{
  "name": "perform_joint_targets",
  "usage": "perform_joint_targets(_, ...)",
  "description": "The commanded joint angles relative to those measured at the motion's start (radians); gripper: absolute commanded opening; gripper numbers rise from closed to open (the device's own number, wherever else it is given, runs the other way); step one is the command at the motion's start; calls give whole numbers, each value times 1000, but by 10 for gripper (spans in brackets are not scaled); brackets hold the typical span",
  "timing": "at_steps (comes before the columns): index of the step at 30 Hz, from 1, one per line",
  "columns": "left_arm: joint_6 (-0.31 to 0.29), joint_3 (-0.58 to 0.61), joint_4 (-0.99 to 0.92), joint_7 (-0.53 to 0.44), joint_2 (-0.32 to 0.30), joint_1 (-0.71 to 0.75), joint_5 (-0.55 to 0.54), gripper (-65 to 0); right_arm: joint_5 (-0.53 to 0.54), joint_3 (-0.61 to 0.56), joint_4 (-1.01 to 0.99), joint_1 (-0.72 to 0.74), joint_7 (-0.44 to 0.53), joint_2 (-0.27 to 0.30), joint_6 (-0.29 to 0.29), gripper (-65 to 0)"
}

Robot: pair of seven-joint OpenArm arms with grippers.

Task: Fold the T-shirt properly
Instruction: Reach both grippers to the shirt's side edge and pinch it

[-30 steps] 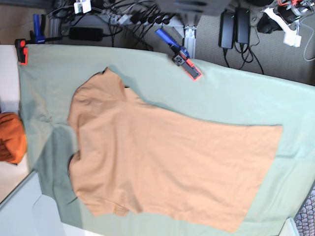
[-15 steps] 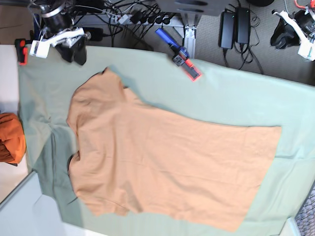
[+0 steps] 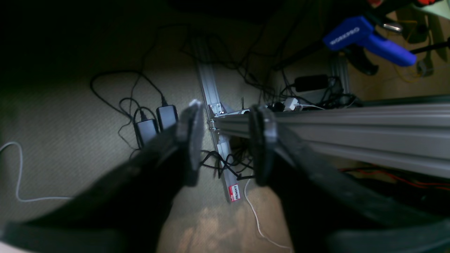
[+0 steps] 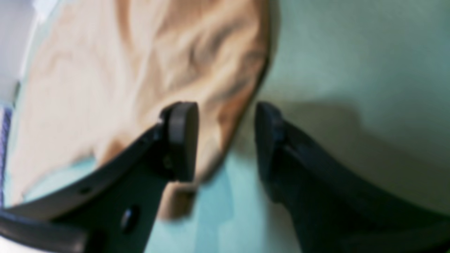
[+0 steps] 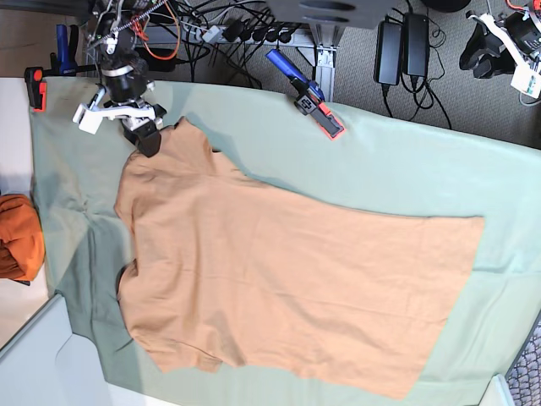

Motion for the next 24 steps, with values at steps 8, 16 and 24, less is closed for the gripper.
perform_joint_targets(8, -14, -79, 68, -3, -36, 2, -71, -364, -10, -118, 14, 8, -50, -23, 81, -378)
perform_joint_targets(16, -14, -177, 109, -8, -124, -69, -153, -306, -40, -121, 25, -8, -63, -26, 81, -379)
perform_joint_targets(24, -14, -64, 3, -6, -214, -343, -141, -272, -51, -121, 25, -13, -63, -18, 81, -379)
